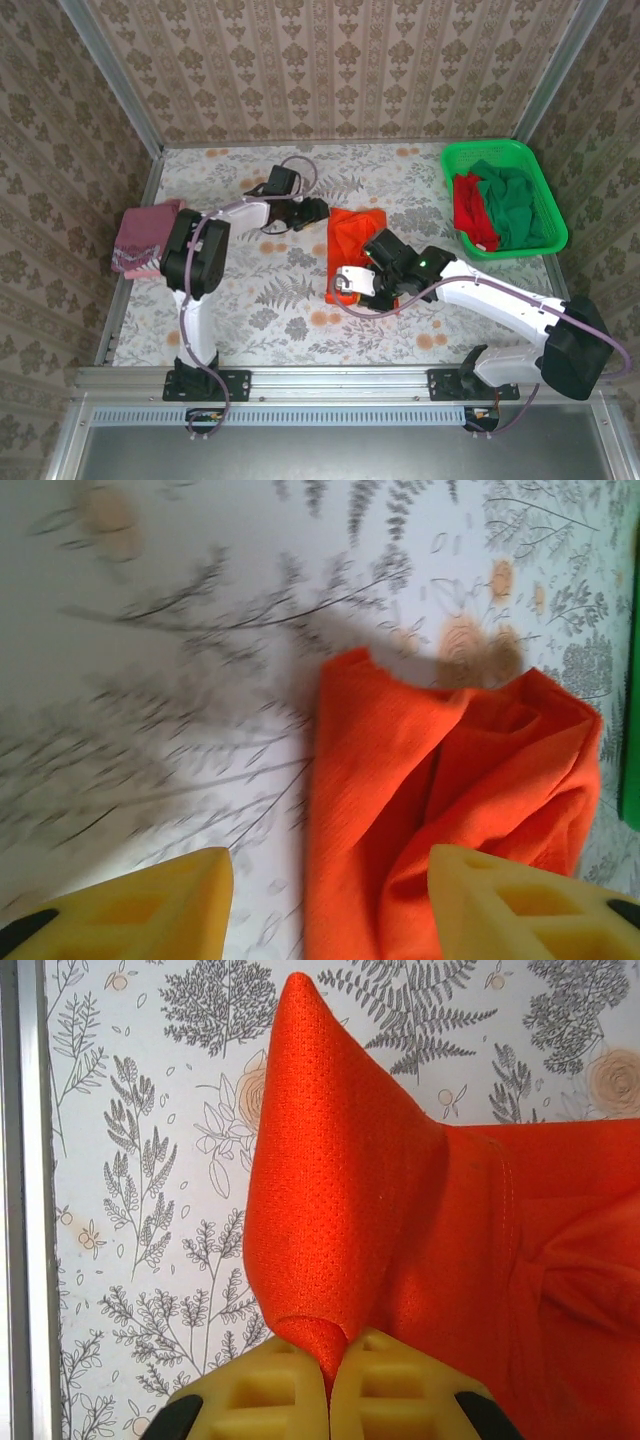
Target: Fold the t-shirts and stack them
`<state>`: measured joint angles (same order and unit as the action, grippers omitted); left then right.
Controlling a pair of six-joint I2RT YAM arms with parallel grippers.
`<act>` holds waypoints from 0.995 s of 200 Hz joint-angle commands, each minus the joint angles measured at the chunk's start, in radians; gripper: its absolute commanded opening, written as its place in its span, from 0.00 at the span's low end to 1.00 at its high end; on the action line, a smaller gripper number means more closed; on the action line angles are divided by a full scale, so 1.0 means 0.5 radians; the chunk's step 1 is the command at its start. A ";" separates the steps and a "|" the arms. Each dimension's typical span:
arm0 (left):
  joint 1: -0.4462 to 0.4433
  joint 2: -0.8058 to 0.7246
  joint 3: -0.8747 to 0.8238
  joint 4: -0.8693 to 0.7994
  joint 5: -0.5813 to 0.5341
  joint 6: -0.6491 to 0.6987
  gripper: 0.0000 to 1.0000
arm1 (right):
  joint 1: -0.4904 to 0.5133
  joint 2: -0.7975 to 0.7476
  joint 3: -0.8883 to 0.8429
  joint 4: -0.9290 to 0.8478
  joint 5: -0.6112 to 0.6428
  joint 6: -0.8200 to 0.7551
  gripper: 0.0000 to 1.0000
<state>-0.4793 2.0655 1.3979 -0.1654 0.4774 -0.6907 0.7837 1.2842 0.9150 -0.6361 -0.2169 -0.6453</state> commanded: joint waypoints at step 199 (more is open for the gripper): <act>-0.106 -0.075 0.110 -0.344 -0.284 0.085 0.38 | -0.047 0.038 -0.021 -0.001 0.005 0.045 0.00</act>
<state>-0.5354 2.0888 1.4639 -0.3008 0.3832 -0.6731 0.7654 1.2873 0.9001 -0.6258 -0.2165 -0.6277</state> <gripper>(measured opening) 0.428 0.058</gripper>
